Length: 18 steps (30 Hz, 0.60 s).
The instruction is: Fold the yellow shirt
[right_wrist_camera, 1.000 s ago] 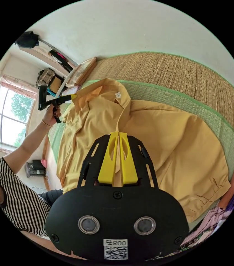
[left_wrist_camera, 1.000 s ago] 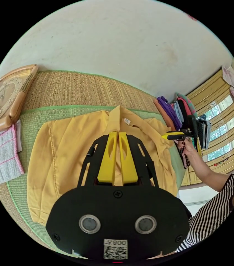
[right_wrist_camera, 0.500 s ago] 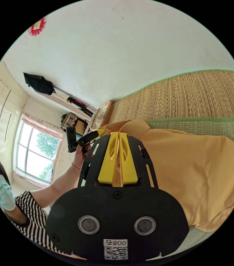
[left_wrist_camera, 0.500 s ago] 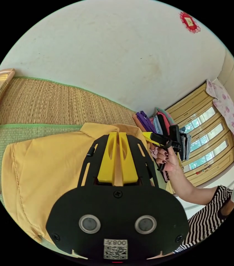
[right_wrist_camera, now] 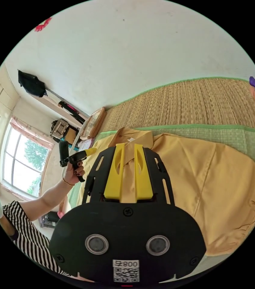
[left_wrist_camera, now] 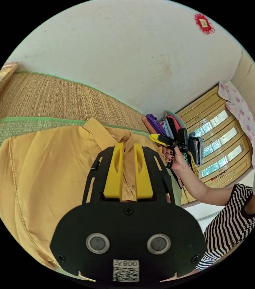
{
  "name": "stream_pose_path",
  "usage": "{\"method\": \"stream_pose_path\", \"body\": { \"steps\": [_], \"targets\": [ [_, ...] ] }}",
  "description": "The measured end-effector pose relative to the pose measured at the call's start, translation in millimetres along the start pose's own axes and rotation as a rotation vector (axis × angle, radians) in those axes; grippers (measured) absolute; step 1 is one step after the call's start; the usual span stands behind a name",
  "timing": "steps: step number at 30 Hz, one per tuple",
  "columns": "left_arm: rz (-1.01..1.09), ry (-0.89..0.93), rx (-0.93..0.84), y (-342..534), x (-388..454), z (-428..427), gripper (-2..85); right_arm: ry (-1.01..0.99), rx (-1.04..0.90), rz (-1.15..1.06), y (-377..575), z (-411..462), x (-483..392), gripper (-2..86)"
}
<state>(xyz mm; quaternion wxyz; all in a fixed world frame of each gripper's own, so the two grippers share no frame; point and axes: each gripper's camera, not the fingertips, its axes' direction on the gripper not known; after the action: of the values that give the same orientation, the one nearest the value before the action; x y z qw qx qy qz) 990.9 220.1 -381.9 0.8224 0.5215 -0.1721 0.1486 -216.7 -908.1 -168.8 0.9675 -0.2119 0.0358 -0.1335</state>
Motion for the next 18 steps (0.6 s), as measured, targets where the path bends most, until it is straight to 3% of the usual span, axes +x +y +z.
{"method": "stream_pose_path", "body": {
  "steps": [3,10,18],
  "targets": [
    [-0.033,-0.069,0.038,-2,-15,-13,5.4,0.029,-0.027,0.061,-10,7,24,3.2],
    [-0.181,-0.31,-0.084,-17,-53,19,1.9,0.236,-0.22,0.11,-36,92,40,0.4],
    [-0.198,-0.354,-0.036,-30,-60,23,0.5,0.221,-0.131,0.087,-59,96,35,0.0]
  ]
}}
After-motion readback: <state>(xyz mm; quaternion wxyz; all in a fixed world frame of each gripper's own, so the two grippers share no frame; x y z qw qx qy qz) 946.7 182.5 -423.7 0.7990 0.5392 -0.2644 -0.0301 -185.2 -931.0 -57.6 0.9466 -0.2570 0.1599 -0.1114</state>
